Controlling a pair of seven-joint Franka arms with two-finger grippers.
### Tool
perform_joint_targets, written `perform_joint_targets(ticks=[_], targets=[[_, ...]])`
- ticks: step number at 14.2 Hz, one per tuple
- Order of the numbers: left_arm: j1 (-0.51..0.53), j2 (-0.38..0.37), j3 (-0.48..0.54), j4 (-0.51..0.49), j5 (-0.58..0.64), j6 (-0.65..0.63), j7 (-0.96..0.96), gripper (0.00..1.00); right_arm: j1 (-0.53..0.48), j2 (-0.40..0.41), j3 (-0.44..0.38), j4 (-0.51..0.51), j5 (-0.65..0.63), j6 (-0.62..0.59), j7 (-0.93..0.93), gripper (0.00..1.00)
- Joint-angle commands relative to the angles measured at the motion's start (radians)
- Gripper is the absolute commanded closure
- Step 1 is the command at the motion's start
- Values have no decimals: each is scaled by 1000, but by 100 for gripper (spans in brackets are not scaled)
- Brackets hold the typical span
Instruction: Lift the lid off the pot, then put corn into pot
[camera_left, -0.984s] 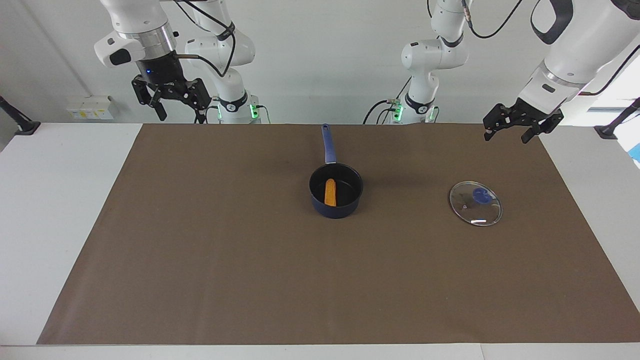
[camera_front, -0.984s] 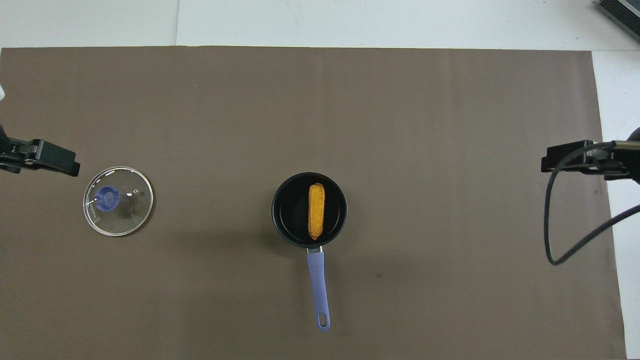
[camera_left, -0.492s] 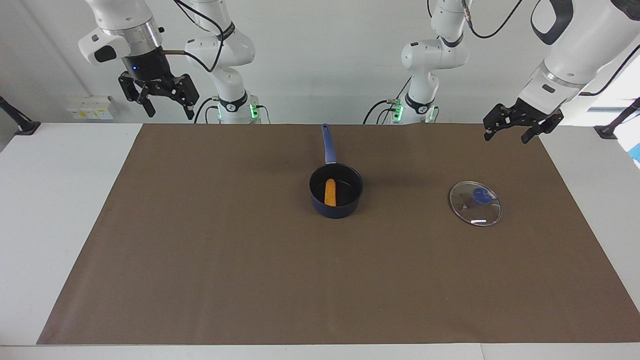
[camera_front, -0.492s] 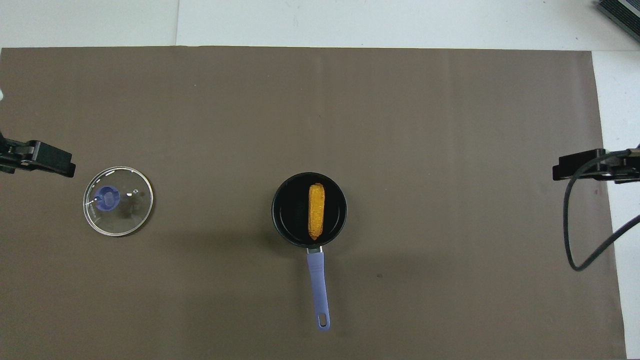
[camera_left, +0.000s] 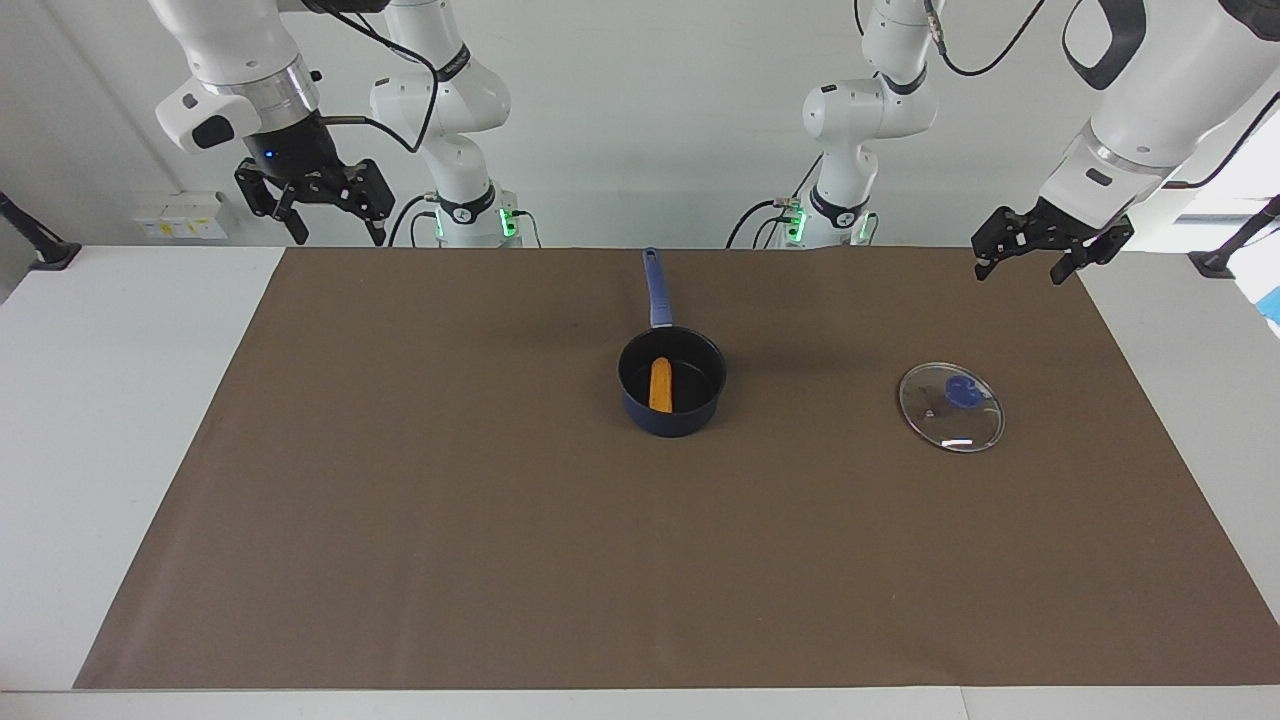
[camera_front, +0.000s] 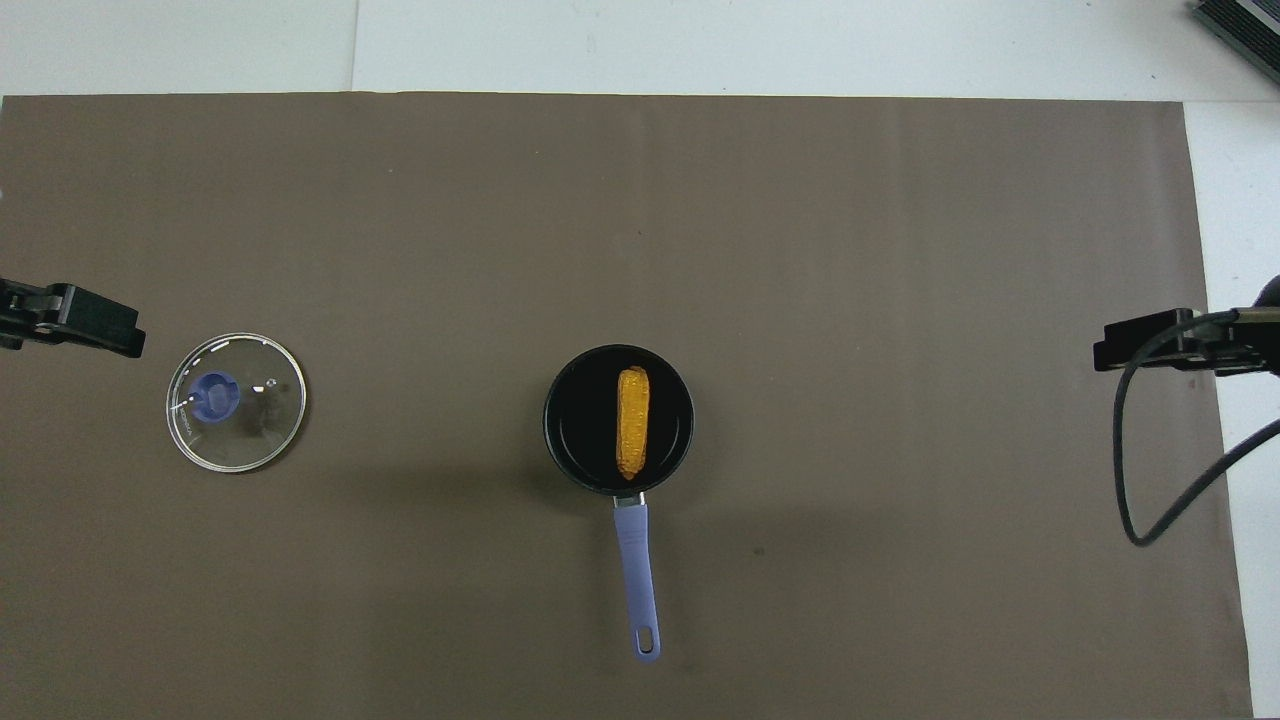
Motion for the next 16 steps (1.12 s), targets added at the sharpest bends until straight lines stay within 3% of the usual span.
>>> perform_joint_targets(ticks=[1,5,8,16], targets=[[1,-4,-3,15,12,-21,7,0,-9,-27,6,-25,-7,25,-31,0],[-11,-8,10,17,12,-44,7,0,-12,-18,7,12,-23,-4,-25,0],[-103,-12,87,17,11,-47,5,0,-20,-13,3,33,9,-15,-1,0],[-106,-44,93,4,11,-48,4,0,-20,-19,3,24,3,-3,-7,0]])
